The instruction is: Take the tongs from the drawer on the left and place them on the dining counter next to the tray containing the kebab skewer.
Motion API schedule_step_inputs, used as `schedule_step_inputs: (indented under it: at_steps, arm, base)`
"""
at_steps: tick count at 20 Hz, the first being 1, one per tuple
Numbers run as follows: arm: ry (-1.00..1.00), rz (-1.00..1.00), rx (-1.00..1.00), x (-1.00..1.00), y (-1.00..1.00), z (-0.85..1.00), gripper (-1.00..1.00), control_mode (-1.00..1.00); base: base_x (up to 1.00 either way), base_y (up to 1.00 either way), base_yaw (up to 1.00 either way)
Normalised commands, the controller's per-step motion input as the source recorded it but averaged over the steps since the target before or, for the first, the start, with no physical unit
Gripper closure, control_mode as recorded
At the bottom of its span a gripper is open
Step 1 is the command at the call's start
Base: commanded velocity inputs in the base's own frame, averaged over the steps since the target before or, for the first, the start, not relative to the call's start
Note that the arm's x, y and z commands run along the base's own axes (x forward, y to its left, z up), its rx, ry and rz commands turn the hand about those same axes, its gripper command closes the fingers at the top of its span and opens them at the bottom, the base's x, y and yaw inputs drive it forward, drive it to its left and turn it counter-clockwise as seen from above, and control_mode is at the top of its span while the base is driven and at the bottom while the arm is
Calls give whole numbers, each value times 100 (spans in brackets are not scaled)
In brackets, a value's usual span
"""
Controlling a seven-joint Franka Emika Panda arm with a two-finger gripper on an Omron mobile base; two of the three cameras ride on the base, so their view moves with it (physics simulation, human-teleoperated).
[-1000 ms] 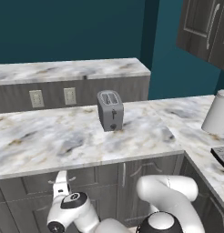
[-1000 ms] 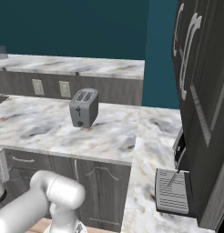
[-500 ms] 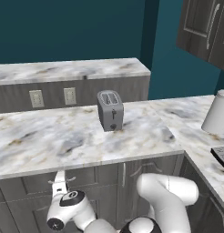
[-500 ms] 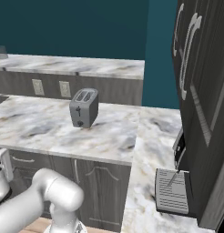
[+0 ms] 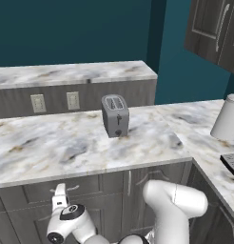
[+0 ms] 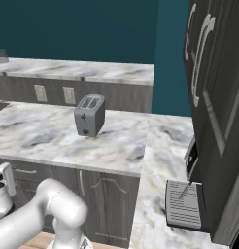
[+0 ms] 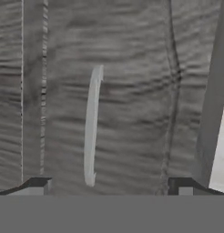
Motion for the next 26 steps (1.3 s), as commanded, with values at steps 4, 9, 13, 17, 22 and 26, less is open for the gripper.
schedule_step_inputs:
  at_steps: [4, 9, 13, 17, 22, 26]
  arm:
    - [0, 0, 0, 34, 13, -21, -100, -100]
    - [0, 0, 0, 38, 1, -11, -100, -100]
    - [0, 0, 0, 35, 0, -13, -100, -100]
    - [0, 0, 0, 27, 3, -21, -100, -100]
    - [0, 0, 0, 17, 8, -27, -100, -100]
    - [0, 0, 0, 19, 8, -20, -100, -100]
  base:
    - [0, 0, 0]
    - [0, 0, 0]
    - [0, 0, 0]
    - [0, 0, 0]
    - [0, 0, 0]
    - [0, 0, 0]
